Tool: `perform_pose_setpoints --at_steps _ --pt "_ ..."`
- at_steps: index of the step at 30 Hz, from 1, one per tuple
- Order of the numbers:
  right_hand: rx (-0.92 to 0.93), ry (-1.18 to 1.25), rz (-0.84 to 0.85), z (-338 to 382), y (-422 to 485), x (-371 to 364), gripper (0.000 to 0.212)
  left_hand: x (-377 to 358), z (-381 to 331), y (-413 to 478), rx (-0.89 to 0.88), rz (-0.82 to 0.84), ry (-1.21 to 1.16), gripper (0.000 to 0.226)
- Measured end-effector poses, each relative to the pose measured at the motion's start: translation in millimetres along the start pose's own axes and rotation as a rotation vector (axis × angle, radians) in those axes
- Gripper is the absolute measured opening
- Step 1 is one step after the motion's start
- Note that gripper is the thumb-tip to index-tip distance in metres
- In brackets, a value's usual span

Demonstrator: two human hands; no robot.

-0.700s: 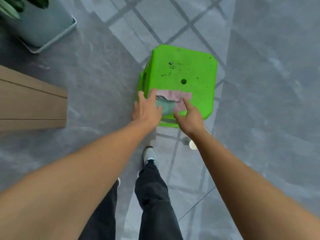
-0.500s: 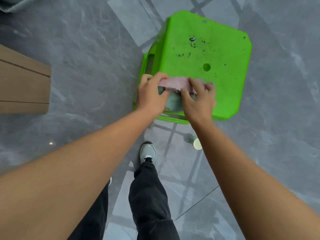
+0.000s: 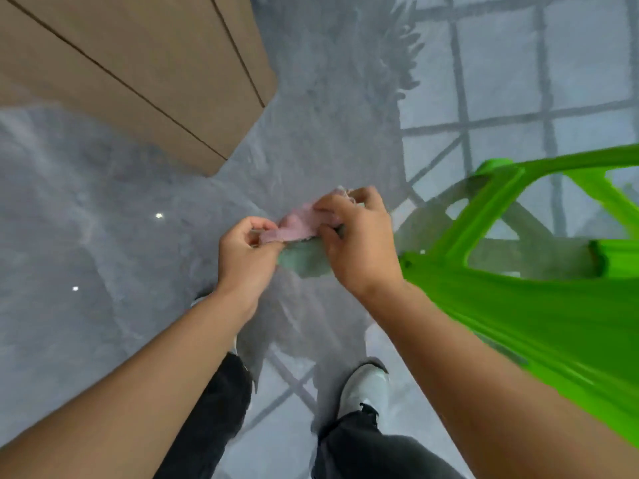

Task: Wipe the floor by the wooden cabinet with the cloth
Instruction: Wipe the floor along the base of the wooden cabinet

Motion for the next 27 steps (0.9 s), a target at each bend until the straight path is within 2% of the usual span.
perform_pose_setpoints --at_steps 3,5,8,9,11,13,16,17,18,20,23,25,27 --pt "0.083 -0.086 0.059 -15 100 -53 0.037 40 25 88 -0.127 -0.120 0.023 0.030" --pt "0.100 -0.247 0.144 -34 162 -97 0.044 60 51 149 -0.170 -0.175 0.120 0.037" --pt "0.111 -0.624 0.289 -72 234 -162 0.066 97 120 213 -0.015 -0.387 0.630 0.082" --pt "0.152 -0.738 0.298 -82 249 -182 0.072 106 144 221 0.027 -0.454 0.796 0.087" --pt "0.238 -0.882 0.243 -92 266 -216 0.080 114 181 226 -0.008 -0.564 1.018 0.084" --pt "0.348 -0.910 0.131 -93 272 -241 0.083 115 197 233 -0.090 -0.641 1.077 0.080" --pt "0.590 -0.968 0.156 -90 273 -253 0.069 114 194 236 -0.098 -0.658 1.093 0.080" --pt "0.607 -0.978 0.156 -91 280 -244 0.064 115 193 234 -0.093 -0.656 1.089 0.081" --pt "0.553 -0.961 0.112 -95 292 -225 0.061 115 192 233 -0.100 -0.647 1.084 0.082" --pt "0.318 -0.851 -0.068 -106 322 -176 0.059 116 194 233 -0.101 -0.646 1.084 0.082" --pt "-0.001 -0.690 -0.214 -116 348 -137 0.068 114 198 238 -0.107 -0.682 1.117 0.081" --pt "-0.068 -0.724 -0.166 -106 332 -163 0.081 114 195 237 -0.103 -0.682 1.133 0.080" --pt "0.069 -0.804 -0.010 -90 291 -216 0.084 112 189 231 -0.089 -0.631 1.120 0.080"
Point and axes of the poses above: each hand's wrist, its own y-axis towards the middle knuckle, its own x-axis out of the back of the hand, z = x × y, the point moved 4 cm from there along y, towards the middle knuckle, and after that the axes turned 11 degrees about z, right-handed, at the moved point
